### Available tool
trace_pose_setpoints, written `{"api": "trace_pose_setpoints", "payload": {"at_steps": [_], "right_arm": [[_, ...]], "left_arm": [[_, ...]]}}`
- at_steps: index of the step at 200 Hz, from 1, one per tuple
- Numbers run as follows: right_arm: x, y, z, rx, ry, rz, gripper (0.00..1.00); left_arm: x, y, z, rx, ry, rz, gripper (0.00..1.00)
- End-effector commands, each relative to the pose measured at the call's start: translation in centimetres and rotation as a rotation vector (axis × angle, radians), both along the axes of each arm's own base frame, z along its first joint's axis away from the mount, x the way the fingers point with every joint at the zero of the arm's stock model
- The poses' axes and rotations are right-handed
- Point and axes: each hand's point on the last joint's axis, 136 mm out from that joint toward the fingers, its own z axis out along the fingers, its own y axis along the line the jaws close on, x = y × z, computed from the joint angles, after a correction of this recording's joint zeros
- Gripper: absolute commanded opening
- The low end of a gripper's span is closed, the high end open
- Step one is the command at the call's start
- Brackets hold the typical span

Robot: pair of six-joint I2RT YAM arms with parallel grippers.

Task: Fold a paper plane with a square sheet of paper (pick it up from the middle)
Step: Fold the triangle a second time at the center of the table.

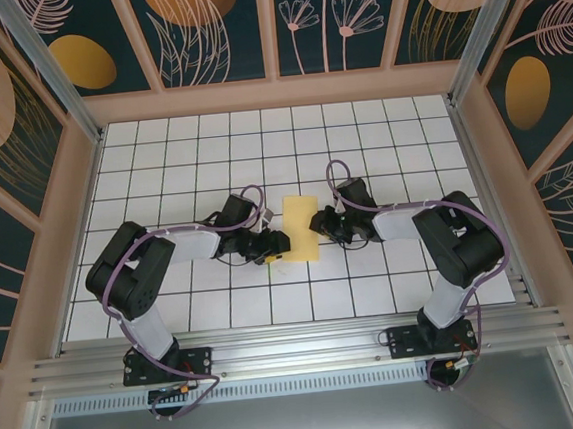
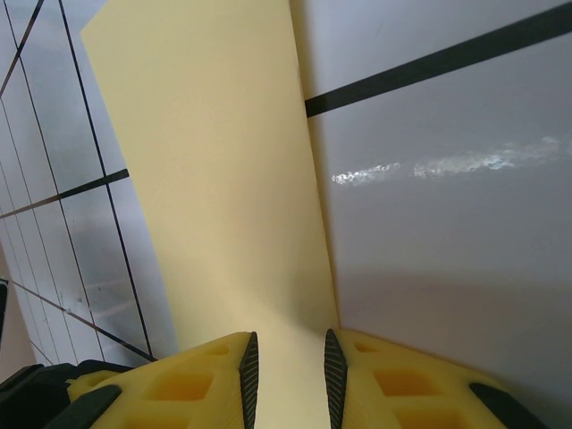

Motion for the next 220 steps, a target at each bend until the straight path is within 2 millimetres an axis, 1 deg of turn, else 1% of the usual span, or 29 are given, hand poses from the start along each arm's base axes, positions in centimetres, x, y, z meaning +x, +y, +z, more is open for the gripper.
{"api": "trace_pose_setpoints", "payload": {"at_steps": [1,17,59,95,118,137,152,169,188,220], "right_arm": [[-2.1,-1.2,-4.3,-0.092,0.114,-0.015,0.30],[-2.1,-1.2,-4.4,-0.094,0.117,-0.014,0.30],[-1.9,-0.9,-4.3,-0.091,0.112,-0.009,0.30],[-1.8,-0.6,-3.9,-0.073,0.103,-0.006,0.30],[-1.7,-0.1,-2.7,-0.038,0.076,0.003,0.31],[-1.3,0.0,-1.1,-0.031,0.046,0.005,0.31],[-1.3,0.0,-0.3,-0.034,0.022,0.010,0.32],[-1.5,0.1,-0.6,-0.036,0.031,0.022,0.32],[-1.7,0.5,-0.7,-0.021,0.033,0.035,0.32],[-1.7,0.6,-1.5,-0.031,0.050,0.033,0.32]], "left_arm": [[-0.7,1.0,-0.7,0.056,0.019,0.002,0.49],[-0.9,1.0,-0.9,0.061,0.028,-0.001,0.49],[-0.9,0.7,-0.7,0.045,0.031,-0.009,0.51],[-0.7,1.6,-0.8,0.104,0.014,-0.001,0.52],[-0.7,1.6,-0.6,0.104,0.011,-0.001,0.53],[-0.7,1.5,-0.4,0.094,0.008,-0.003,0.53],[-0.8,1.0,-0.2,0.062,0.013,-0.010,0.52],[-0.9,0.5,0.2,0.021,0.024,-0.011,0.51],[-0.9,0.3,0.3,0.008,0.027,-0.017,0.50],[-1.0,-0.1,0.6,-0.018,0.034,-0.027,0.49]]}}
